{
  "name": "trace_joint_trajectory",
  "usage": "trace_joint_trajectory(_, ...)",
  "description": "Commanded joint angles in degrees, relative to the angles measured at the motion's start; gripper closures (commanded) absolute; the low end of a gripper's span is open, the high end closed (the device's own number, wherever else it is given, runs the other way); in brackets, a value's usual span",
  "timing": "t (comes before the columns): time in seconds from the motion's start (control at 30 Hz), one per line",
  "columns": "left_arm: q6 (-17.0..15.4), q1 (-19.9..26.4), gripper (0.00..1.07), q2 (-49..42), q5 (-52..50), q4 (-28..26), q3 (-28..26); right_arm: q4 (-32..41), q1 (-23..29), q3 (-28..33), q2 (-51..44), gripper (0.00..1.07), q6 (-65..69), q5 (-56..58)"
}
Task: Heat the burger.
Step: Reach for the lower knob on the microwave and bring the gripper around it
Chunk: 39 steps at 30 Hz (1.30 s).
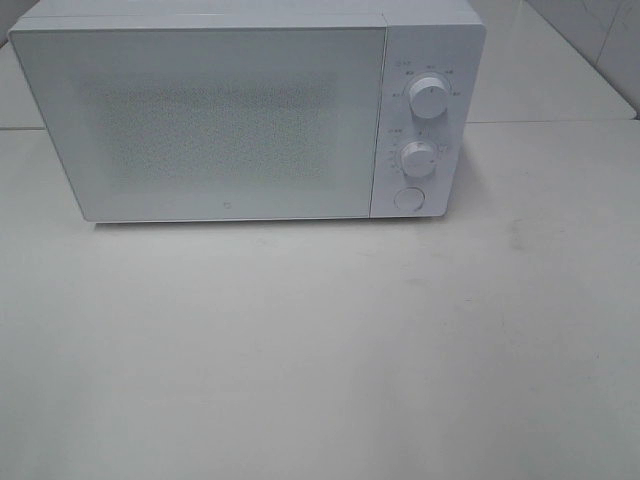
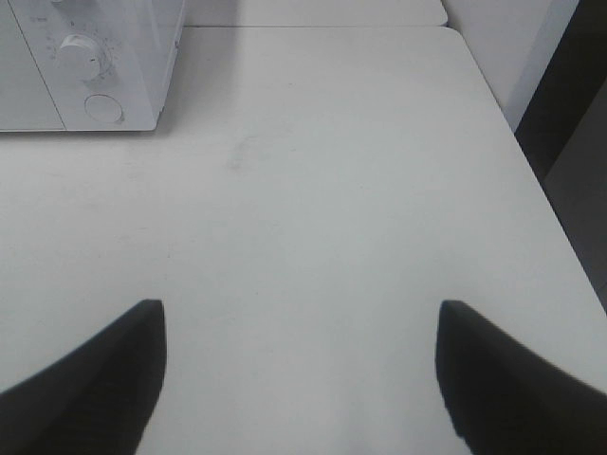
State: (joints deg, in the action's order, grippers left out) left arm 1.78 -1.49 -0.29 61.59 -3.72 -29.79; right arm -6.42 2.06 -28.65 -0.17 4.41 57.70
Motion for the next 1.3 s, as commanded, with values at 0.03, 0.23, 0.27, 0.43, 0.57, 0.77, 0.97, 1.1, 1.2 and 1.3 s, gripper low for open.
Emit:
trace_joint_trajectory(0.03, -0.2, 0.3, 0.07, -1.4, -0.4, -0.5, 0.2, -0.4, -0.3, 0.1, -1.7, 0.31, 0.0, -0.6)
trace_joint_trajectory(0.23, -0.1, 0.3, 0.07, -1.4, -0.4, -0.5, 0.2, -0.4, -0.3, 0.1, -1.7, 0.31, 0.0, -0.6)
trace_joint_trajectory(0.27, -0.1, 0.3, 0.07, -1.4, -0.4, -0.5, 0.2, -0.4, -0.3, 0.1, -1.7, 0.31, 0.0, -0.6)
trace_joint_trajectory(0.43, -0.1, 0.3, 0.07, -1.4, -0.4, -0.5, 0.2, -0.4, -0.3, 0.1, -1.7, 0.31, 0.0, -0.6)
trace_joint_trajectory(0.57, -0.1, 0.3, 0.08, -1.4, -0.4, -0.5, 0.2, -0.4, -0.3, 0.1, -1.7, 0.31, 0.0, -0.6)
trace_joint_trajectory(0.77, -0.1, 0.3, 0.08, -1.4, -0.4, -0.5, 0.2, -0.4, -0.3, 0.1, -1.7, 0.31, 0.0, -0.6)
trace_joint_trajectory(0.97, -0.1, 0.3, 0.08, -1.4, -0.4, -0.5, 0.2, -0.6, -0.3, -0.2, -1.7, 0.31, -0.1, -0.7)
trace_joint_trajectory(1.1, -0.1, 0.3, 0.08, -1.4, -0.4, -0.5, 0.2, -0.6, -0.3, -1.9, 0.9, 0.31, -0.1, -1.5)
trace_joint_trajectory(1.2, -0.1, 0.3, 0.08, -1.4, -0.4, -0.5, 0.2, -0.3, -0.3, -2.1, 3.4, 0.31, 0.1, -4.0)
trace_joint_trajectory(1.3, -0.1, 0.3, 0.08, -1.4, -0.4, -0.5, 0.2, -0.2, -0.3, -2.1, 6.4, 0.31, 0.4, -7.6)
